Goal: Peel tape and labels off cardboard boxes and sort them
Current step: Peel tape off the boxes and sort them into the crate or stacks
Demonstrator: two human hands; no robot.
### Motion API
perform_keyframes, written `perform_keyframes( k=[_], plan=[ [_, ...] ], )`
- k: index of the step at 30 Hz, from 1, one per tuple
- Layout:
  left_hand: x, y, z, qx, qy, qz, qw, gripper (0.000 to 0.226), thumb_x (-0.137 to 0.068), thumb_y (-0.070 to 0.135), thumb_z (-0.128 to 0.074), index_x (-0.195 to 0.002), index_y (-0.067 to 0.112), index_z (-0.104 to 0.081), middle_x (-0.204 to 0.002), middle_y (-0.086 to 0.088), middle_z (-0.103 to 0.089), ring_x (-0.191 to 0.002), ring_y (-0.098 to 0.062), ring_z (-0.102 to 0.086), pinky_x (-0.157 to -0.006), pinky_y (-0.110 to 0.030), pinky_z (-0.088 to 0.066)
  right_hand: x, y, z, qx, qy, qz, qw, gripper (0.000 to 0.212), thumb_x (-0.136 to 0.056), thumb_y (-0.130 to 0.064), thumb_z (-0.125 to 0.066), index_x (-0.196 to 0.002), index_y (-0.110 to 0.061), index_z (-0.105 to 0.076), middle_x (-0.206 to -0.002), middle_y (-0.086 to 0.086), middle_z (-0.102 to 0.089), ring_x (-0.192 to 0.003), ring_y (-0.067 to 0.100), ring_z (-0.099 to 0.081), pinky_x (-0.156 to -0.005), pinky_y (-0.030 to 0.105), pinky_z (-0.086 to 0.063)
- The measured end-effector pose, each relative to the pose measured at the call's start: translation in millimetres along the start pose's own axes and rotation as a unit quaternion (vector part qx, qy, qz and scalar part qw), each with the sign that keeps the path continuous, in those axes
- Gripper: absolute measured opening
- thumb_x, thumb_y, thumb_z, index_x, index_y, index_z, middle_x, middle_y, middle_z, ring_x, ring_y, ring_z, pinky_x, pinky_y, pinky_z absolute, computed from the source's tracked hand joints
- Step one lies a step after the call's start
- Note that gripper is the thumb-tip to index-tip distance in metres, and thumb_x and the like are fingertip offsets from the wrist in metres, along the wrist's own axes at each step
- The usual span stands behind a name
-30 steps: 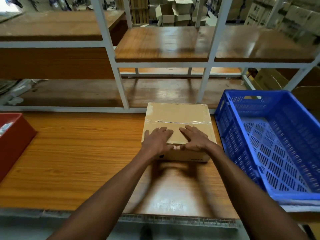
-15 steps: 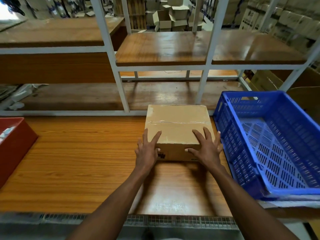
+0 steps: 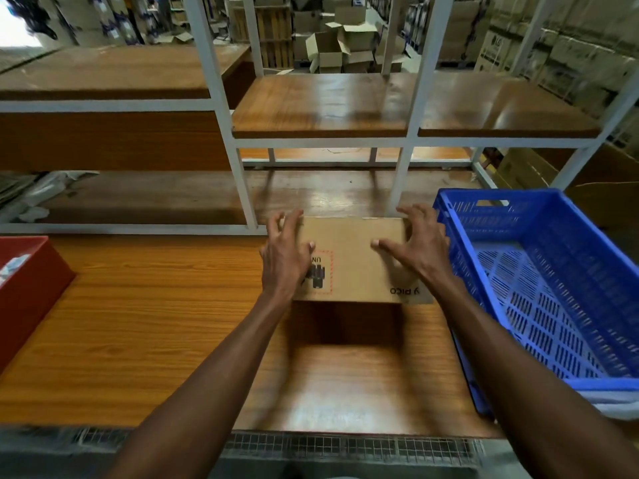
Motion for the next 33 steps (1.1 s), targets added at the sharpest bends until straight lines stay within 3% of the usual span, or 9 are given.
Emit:
perform_keyframes(
  k=[5, 8, 10, 12, 16, 20, 23, 29, 33],
  plan=[
    [-19.7, 10.0, -10.8, -0.101, -0.109, -0.001, 0.989, 0.081, -0.084, 0.051, -0.079, -0.153, 0.039, -0.038, -0.166, -0.004, -0.020, -0.137, -0.041, -0.043, -0.111, -0.058, -0.037, -24.9, -5.9, -2.5, 0.007, -0.028, -0.010, 1.000, 0.070, -0.081, -0.058, -0.079, -0.134, -0.023, -0.048, -0.143, 0.005, -0.043, -0.128, 0.034, -0.044, -0.105, 0.056, -0.042],
    [-27.9, 2.2, -28.6, -0.176, -0.203, 0.023, 0.963, 0.095, -0.083, 0.072, -0.066, -0.161, 0.046, -0.017, -0.173, 0.000, 0.006, -0.147, -0.051, -0.025, -0.115, -0.060, -0.026, -36.6, -8.4, -14.8, 0.057, -0.045, -0.009, 0.997, 0.067, -0.087, -0.064, -0.069, -0.138, -0.027, -0.044, -0.151, 0.007, -0.038, -0.142, 0.041, -0.031, -0.113, 0.066, -0.031],
    [-43.4, -3.6, -35.9, -0.160, -0.233, 0.046, 0.958, 0.096, -0.083, 0.074, -0.064, -0.161, 0.048, -0.013, -0.173, 0.003, 0.012, -0.151, -0.051, -0.016, -0.116, -0.066, -0.023, -41.8, -16.3, -23.2, 0.125, -0.053, 0.006, 0.991, 0.068, -0.091, -0.064, -0.062, -0.147, -0.031, -0.042, -0.162, 0.010, -0.028, -0.151, 0.043, -0.017, -0.118, 0.070, -0.016],
    [-58.2, -5.4, -42.7, -0.166, -0.260, 0.055, 0.950, 0.097, -0.084, 0.074, -0.064, -0.161, 0.047, -0.013, -0.172, 0.000, 0.012, -0.153, -0.052, -0.008, -0.119, -0.069, -0.018, -43.2, -29.8, -33.5, 0.161, -0.087, 0.032, 0.983, 0.063, -0.095, -0.061, -0.058, -0.149, -0.033, -0.043, -0.164, 0.010, -0.027, -0.151, 0.041, -0.020, -0.117, 0.067, -0.017],
    [-73.6, 6.5, -48.3, -0.224, -0.264, 0.040, 0.937, 0.084, -0.089, 0.069, -0.061, -0.160, 0.040, -0.026, -0.172, -0.008, -0.007, -0.153, -0.053, 0.000, -0.119, -0.067, -0.011, -46.0, -36.5, -49.3, 0.187, -0.133, 0.027, 0.973, 0.064, -0.099, -0.062, -0.051, -0.155, -0.032, -0.039, -0.162, 0.011, -0.032, -0.147, 0.040, -0.032, -0.114, 0.061, -0.029],
    [-64.6, 32.3, -56.3, -0.281, -0.195, -0.041, 0.939, 0.067, -0.096, 0.058, -0.058, -0.156, 0.041, -0.034, -0.162, -0.006, -0.035, -0.145, -0.044, -0.031, -0.113, -0.058, -0.027, -51.8, -27.7, -54.0, 0.202, -0.155, 0.006, 0.967, 0.066, -0.100, -0.066, -0.044, -0.156, -0.031, -0.038, -0.161, 0.012, -0.036, -0.145, 0.041, -0.035, -0.114, 0.060, -0.030],
    [-48.8, 38.5, -69.8, -0.286, -0.208, -0.046, 0.934, 0.043, -0.102, 0.050, -0.050, -0.143, 0.035, -0.049, -0.148, -0.005, -0.050, -0.134, -0.040, -0.042, -0.105, -0.055, -0.035, -56.4, -28.9, -54.4, 0.213, -0.165, 0.004, 0.963, 0.068, -0.098, -0.067, -0.046, -0.156, -0.031, -0.039, -0.160, 0.013, -0.038, -0.144, 0.042, -0.037, -0.114, 0.059, -0.032],
    [-47.6, 34.4, -69.4, -0.310, -0.245, -0.041, 0.918, 0.049, -0.101, 0.053, -0.044, -0.147, 0.036, -0.043, -0.153, -0.004, -0.045, -0.139, -0.043, -0.037, -0.107, -0.059, -0.035, -56.8, -47.2, -50.2, 0.208, -0.236, -0.004, 0.949, 0.059, -0.093, -0.058, -0.066, -0.144, -0.029, -0.054, -0.147, 0.013, -0.048, -0.128, 0.038, -0.052, -0.100, 0.050, -0.049],
    [-48.3, 34.9, -66.6, -0.298, -0.265, -0.040, 0.916, 0.048, -0.100, 0.054, -0.047, -0.145, 0.037, -0.047, -0.155, -0.003, -0.043, -0.140, -0.043, -0.035, -0.108, -0.059, -0.034, -19.5, -51.3, -58.2, 0.263, -0.185, 0.044, 0.946, 0.051, -0.101, -0.057, -0.050, -0.146, -0.032, -0.049, -0.146, 0.008, -0.050, -0.125, 0.034, -0.054, -0.095, 0.048, -0.048]
  ],
)
Point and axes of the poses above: each hand's wrist, its own x-axis away from the middle knuckle, its own z-axis out of the back of the hand, y = z × x, the point moved 7 cm from there along -x, towards the middle knuckle
